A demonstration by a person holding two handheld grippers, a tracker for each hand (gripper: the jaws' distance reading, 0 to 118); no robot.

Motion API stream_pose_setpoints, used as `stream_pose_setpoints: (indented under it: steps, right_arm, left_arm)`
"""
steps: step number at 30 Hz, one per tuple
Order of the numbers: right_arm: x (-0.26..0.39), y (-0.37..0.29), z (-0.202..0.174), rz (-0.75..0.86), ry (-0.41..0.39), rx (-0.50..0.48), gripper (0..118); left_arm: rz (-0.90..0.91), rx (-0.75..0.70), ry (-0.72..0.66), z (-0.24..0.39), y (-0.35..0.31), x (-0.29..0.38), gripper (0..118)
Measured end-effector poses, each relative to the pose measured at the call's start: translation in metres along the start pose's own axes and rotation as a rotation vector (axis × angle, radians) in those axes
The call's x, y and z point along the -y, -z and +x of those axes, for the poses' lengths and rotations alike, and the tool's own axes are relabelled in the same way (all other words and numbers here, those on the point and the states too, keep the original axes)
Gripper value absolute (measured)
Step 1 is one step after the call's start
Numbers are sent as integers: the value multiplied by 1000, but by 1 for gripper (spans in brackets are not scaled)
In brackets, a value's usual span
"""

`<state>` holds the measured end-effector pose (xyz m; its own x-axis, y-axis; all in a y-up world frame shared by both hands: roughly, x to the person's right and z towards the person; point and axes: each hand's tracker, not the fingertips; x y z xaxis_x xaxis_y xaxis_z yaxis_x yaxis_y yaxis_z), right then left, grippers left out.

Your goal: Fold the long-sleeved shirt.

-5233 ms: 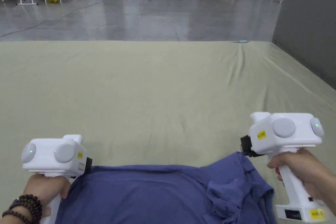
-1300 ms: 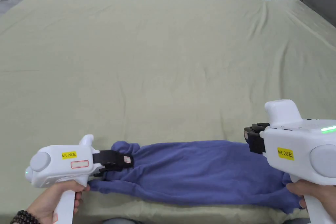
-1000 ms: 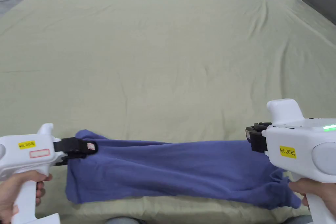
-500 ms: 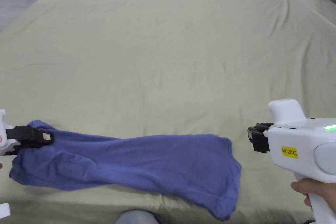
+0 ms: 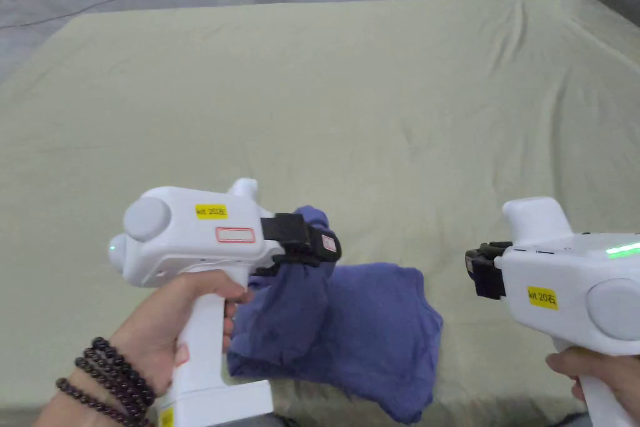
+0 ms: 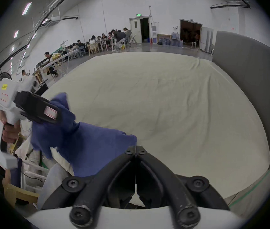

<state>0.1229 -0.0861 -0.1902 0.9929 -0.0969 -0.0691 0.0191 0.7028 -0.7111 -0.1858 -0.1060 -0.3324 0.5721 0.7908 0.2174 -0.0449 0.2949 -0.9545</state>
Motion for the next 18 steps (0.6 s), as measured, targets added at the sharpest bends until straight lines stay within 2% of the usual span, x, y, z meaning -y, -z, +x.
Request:
stream_pose_setpoints:
  steps: [4,7,8,9,10,11,13,14,15,18]
  right_arm:
    - [8,-9,18,1,37,22,0]
    - [14,-13,30,-6,39,47,0]
    - [16,-14,32,-8,40,53,0]
    - [18,-15,36,-10,42,56,0]
    - [19,-16,39,-12,47,58,0]
    - [21,-17,42,-14,53,60,0]
    - [23,-18,46,-17,62,63,0]
    - [24,-18,47,-18,65,64,0]
    - [25,-18,48,-20,67,66,0]
    - [26,-18,47,-17,73,62,0]
  left_arm:
    - [-127,-53,-91,-7,83,8,2]
    - [-171,-132,-80,-12,122,17,5]
    - [-166,-144,-87,-17,129,18,17]
    - [-160,-158,-112,-20,132,21,46]
    - [-133,-146,-148,-25,133,20,68]
    - [-125,-129,-153,-30,131,17,81]
    - [-110,-22,-156,-24,121,13,90]
    - [-97,-31,-151,-14,109,11,90]
    - [-82,-49,-127,-6,97,8,98]
    - [-10,-27,30,19,48,4,98]
